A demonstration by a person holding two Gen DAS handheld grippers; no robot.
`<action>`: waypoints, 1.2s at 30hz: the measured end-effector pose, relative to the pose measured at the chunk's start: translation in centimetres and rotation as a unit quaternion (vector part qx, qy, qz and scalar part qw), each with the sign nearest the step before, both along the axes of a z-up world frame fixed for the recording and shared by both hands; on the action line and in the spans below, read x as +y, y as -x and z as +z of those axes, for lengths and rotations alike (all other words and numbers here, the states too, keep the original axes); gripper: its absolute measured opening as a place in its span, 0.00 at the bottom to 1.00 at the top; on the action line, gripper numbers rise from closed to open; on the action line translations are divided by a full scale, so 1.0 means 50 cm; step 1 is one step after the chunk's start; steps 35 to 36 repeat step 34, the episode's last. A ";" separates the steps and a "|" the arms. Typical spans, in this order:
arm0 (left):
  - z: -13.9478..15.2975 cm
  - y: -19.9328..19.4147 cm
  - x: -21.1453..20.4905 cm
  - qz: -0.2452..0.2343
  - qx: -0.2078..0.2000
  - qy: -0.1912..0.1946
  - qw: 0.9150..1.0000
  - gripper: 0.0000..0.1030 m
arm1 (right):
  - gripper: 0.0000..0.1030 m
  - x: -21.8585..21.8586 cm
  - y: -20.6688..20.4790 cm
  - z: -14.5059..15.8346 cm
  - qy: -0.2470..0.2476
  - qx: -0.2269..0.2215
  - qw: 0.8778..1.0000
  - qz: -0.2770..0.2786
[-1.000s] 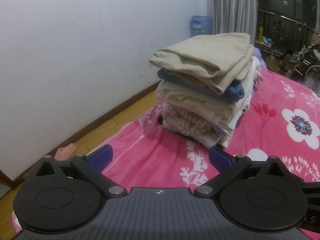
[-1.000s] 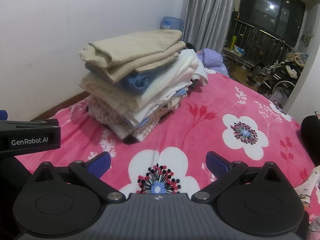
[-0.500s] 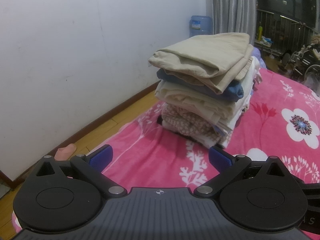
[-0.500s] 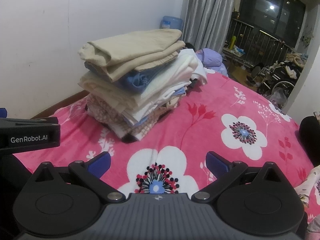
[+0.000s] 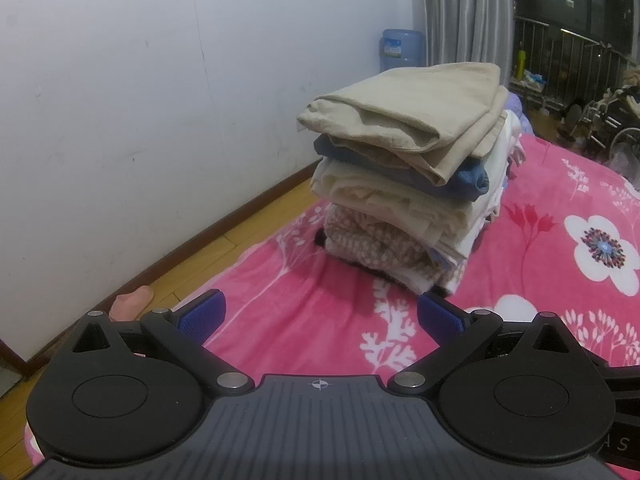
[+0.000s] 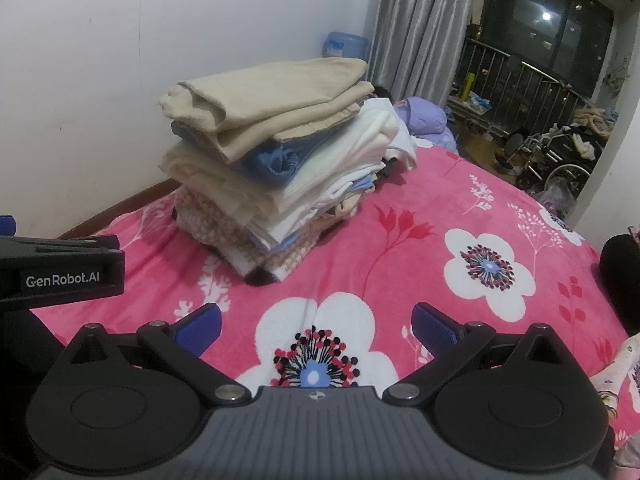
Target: Fold clothes
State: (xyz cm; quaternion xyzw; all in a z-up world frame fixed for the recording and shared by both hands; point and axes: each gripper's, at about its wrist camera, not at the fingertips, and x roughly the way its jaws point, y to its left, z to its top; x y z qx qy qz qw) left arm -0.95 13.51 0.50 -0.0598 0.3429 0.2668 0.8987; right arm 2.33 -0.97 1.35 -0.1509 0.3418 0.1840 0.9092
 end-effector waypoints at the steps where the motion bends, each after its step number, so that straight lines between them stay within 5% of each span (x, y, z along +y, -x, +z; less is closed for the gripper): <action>1: 0.000 0.000 0.001 0.000 0.000 0.000 1.000 1.00 | 1.00 0.000 0.000 0.000 0.000 0.000 1.000 0.000; 36: -0.005 0.001 -0.001 0.000 0.006 0.000 1.000 1.00 | 1.00 0.000 0.001 -0.009 0.002 0.004 1.000 0.005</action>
